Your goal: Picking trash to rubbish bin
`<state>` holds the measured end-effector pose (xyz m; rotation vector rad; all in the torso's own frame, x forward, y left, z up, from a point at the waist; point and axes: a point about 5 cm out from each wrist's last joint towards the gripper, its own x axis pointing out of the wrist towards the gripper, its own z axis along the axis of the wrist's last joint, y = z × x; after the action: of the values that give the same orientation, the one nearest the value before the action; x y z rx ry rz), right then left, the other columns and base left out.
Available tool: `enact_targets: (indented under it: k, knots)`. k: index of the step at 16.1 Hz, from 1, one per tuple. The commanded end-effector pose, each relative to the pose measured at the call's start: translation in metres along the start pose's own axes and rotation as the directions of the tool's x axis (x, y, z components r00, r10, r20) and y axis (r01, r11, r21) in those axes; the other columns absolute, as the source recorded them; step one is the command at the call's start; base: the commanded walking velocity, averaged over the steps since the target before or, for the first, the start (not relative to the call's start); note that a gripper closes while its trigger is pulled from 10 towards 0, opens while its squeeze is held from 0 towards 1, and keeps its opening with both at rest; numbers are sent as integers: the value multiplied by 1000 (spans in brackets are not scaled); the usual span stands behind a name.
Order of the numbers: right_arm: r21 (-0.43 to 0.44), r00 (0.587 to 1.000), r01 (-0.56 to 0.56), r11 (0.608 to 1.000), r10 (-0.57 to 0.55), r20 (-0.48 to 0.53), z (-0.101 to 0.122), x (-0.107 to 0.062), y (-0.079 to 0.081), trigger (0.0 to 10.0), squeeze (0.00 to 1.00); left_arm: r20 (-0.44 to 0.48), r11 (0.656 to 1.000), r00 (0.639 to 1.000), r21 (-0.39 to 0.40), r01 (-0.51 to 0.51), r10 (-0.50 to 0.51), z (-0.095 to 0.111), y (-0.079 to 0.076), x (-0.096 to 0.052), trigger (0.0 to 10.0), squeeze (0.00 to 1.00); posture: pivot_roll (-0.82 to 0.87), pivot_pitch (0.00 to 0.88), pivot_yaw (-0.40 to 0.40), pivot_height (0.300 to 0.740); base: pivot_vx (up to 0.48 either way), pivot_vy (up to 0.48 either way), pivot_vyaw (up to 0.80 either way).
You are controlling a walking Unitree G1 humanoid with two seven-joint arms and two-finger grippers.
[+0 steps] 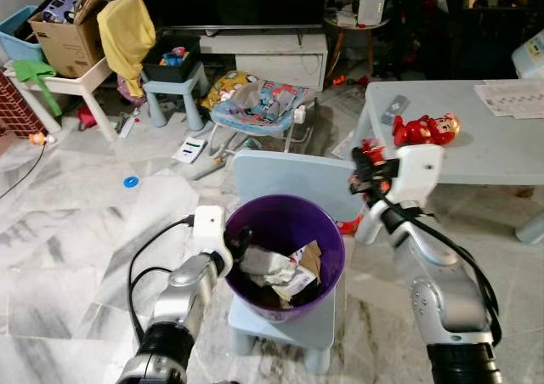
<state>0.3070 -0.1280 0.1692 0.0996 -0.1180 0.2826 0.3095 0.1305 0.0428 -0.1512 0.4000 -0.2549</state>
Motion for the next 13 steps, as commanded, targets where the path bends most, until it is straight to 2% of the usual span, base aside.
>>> enact_targets:
  k: [1, 3, 5, 7, 9, 10, 12, 13]
  knots:
    - [8, 998, -54, 999, 54, -30, -9, 7, 9, 10000, 0, 51, 996, 999, 91, -20, 15, 9, 4, -12, 10000, 1000, 26, 98, 22, 740, 0, 0, 0]
    - [20, 995, -71, 997, 73, -68, -23, 17, 14, 10000, 0, 97, 985, 994, 162, -58, 43, 11, 12, -34, 10000, 1000, 47, 97, 23, 740, 0, 0, 0]
    - [14, 987, -90, 996, 91, -134, -45, 28, 20, 10000, 0, 154, 967, 981, 207, -146, 115, 11, 23, -64, 10000, 1000, 91, 97, 18, 740, 0, 0, 0]
    - [2, 971, -117, 993, 115, -211, -66, 34, 26, 10000, 0, 179, 953, 978, 260, -155, 110, 5, 22, -86, 10000, 1000, 121, 95, 10, 740, 0, 0, 0]
    - [-25, 943, -142, 990, 127, -307, -86, 35, 31, 10000, 0, 173, 952, 978, 261, -163, 120, 2, 23, -98, 10000, 1000, 140, 93, 0, 740, 0, 0, 0]
    - [-53, 901, -192, 980, 155, -405, -104, 31, 37, 10000, 0, 151, 957, 984, 260, -129, 92, 0, 23, -108, 10000, 1000, 148, 93, -5, 740, 0, 0, 0]
    - [-48, 861, -241, 969, 190, -472, -118, 26, 42, 10000, 0, 129, 965, 991, 252, -67, 36, -3, 19, -114, 10000, 1000, 156, 94, -10, 740, 0, 0, 0]
    - [-44, 834, -278, 960, 218, -507, -125, 22, 45, 10000, 0, 111, 970, 994, 240, -46, 19, -6, 19, -115, 10000, 925, 157, 93, -10, 740, 0, 0, 0]
